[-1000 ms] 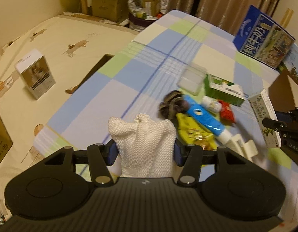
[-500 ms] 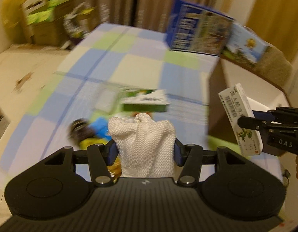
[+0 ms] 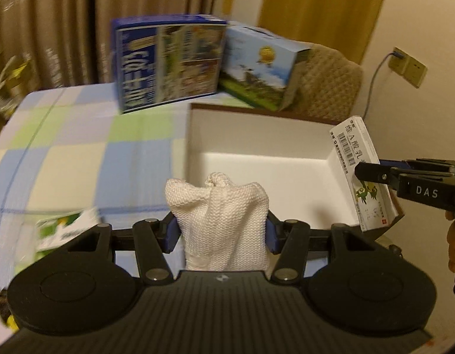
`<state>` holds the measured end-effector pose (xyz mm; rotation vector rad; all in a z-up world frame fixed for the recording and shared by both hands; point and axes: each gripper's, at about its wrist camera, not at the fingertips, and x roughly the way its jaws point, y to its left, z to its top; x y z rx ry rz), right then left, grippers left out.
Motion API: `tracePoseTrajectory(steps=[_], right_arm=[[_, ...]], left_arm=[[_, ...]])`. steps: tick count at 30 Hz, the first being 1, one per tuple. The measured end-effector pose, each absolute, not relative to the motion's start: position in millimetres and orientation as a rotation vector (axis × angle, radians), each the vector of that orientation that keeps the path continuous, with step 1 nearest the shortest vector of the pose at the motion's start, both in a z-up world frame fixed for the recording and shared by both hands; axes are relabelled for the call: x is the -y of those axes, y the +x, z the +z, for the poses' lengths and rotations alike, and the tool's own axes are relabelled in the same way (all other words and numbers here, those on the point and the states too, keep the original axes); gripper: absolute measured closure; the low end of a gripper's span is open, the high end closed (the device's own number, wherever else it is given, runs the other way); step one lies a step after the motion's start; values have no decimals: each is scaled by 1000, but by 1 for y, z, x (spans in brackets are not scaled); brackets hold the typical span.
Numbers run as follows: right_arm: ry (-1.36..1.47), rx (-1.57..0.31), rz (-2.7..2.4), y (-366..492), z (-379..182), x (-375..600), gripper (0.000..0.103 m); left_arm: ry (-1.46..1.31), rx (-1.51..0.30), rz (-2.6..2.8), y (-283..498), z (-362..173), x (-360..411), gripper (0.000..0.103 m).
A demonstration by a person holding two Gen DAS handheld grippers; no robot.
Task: Organize objects
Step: 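Carry the towel and white box over the brown storage box with both tools, then open the left tool to drop the towel while the right tool releases the white box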
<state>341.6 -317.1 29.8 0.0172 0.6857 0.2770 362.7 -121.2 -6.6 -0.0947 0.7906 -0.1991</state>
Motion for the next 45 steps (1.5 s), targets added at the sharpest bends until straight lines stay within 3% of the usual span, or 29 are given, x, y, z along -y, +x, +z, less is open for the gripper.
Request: tracePoseTrajectory(steps=[12, 32, 45], right_arm=[[41, -753, 116, 377, 10, 371, 81], [-299, -1027, 28, 428, -76, 347, 81], [-130, -1025, 81, 433, -73, 365, 77]], left_arm=[[-12, -825, -232, 430, -17, 172, 53], [50, -943, -195, 467, -61, 184, 53], [90, -975, -193, 480, -73, 190, 48]])
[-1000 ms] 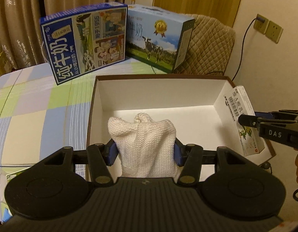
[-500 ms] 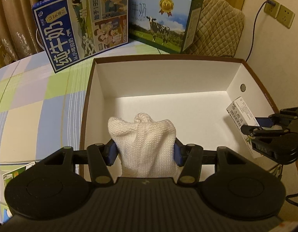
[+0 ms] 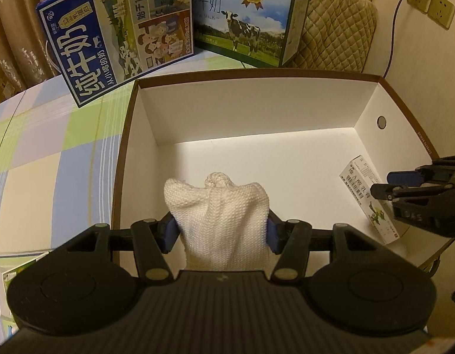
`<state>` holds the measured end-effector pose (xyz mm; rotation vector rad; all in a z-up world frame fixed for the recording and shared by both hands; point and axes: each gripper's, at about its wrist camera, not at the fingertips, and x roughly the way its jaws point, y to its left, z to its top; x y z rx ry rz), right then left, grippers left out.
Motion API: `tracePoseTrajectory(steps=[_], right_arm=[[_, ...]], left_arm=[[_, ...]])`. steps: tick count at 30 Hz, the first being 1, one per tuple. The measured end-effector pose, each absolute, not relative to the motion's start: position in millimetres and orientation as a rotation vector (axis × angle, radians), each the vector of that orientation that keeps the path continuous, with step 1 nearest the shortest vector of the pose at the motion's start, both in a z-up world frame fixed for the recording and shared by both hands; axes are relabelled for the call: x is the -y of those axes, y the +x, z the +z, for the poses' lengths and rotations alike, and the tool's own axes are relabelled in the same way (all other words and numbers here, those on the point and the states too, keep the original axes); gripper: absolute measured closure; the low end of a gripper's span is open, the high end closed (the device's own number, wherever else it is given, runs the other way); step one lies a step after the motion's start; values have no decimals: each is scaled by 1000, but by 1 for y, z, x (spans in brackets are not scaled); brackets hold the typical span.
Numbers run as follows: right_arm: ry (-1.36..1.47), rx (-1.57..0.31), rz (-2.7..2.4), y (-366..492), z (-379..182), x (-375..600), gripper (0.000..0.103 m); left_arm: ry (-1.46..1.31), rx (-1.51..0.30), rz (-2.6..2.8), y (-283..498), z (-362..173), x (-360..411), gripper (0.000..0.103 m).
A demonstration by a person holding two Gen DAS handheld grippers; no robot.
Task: Organize objects
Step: 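Open the left tool to drop the towel while the right tool releases the white box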
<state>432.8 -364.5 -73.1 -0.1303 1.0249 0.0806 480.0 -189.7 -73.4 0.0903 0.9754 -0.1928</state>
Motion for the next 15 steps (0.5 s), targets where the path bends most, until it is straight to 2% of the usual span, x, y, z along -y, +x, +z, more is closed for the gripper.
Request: tracePoseTrajectory(steps=[2, 6, 15], right_arm=[[-98, -1009, 92, 430, -68, 366, 74], [-25, -983, 118, 422, -58, 368, 69], [93, -925, 150, 398, -35, 375, 60]], left_arm=[[96, -975, -184, 482, -75, 191, 43], [115, -953, -180, 482, -74, 194, 25], [79, -910, -163, 462, -54, 183, 17]])
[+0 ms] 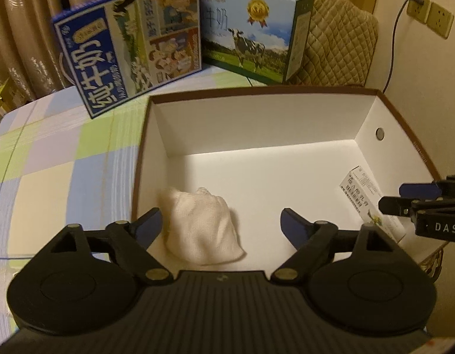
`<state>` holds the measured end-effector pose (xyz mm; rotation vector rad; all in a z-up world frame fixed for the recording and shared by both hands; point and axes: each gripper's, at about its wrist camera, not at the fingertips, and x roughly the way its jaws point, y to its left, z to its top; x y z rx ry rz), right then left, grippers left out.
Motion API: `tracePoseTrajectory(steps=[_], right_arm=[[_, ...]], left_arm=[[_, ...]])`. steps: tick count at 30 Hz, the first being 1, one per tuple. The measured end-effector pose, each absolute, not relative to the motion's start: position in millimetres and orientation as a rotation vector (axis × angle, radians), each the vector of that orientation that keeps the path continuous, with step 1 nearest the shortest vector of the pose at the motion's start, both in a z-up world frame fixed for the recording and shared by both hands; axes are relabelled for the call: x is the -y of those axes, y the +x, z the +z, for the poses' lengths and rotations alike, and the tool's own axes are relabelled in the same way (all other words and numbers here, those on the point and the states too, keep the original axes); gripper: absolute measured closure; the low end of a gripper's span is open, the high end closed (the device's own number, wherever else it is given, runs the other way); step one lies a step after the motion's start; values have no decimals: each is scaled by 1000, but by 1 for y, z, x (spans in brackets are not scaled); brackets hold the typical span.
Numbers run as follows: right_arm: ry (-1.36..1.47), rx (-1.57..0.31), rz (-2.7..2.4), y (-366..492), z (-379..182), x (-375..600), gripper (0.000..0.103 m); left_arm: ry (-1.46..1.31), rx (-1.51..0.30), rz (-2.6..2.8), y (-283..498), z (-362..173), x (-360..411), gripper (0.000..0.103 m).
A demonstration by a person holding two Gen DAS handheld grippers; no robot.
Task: Organize objects
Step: 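Open the left tool to drop the towel while the right tool releases the white box, then withdraw both tools from the brown box back over the table items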
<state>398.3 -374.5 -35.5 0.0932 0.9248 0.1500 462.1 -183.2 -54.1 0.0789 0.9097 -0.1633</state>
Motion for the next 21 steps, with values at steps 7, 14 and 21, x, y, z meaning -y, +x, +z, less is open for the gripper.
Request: tracePoseTrajectory(steps=[7, 14, 21], right_arm=[[138, -894, 161, 377, -22, 376, 57], [129, -875, 183, 362, -13, 371, 57], [128, -856, 205, 351, -8, 362, 57]], left_arm=[[-10, -887, -142, 430, -34, 166, 14], [-85, -882, -99, 400, -21, 149, 14], [-128, -888, -57, 366, -17, 130, 14]])
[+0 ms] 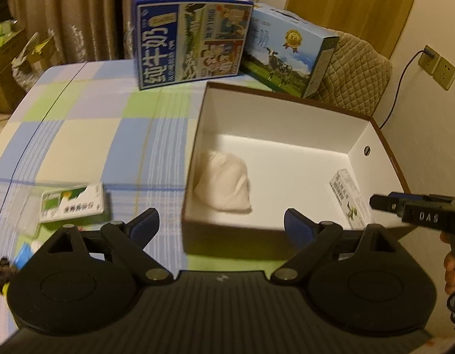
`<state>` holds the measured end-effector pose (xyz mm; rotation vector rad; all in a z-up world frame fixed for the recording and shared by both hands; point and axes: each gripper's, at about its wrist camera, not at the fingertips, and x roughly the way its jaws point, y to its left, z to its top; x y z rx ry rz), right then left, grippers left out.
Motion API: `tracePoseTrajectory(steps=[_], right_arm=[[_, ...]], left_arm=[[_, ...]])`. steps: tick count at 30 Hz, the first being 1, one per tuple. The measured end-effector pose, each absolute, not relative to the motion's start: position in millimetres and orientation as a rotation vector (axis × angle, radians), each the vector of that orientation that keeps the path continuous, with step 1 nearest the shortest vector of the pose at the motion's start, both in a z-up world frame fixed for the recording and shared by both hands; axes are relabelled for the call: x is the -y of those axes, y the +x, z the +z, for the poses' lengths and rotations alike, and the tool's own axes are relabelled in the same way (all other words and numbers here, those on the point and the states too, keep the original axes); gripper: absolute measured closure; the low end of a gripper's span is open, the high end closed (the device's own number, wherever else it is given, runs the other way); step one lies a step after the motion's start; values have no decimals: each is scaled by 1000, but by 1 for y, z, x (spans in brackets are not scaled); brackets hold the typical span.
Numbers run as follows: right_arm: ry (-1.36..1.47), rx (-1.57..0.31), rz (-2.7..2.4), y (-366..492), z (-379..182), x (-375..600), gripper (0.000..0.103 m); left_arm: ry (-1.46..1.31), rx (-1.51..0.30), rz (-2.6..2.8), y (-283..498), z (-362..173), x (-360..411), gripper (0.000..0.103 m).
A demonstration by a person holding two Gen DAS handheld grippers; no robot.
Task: Organize objects
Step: 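Withdraw both tools from the brown box back over the table items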
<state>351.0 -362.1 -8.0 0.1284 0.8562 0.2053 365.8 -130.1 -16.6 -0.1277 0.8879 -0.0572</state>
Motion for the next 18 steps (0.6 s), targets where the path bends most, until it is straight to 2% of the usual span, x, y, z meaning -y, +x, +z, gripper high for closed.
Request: tracePoseTrajectory(steps=[18], right_arm=[[123, -869, 245, 300, -2, 293, 57]], left_arm=[[-175, -947, -47, 300, -31, 68, 14]])
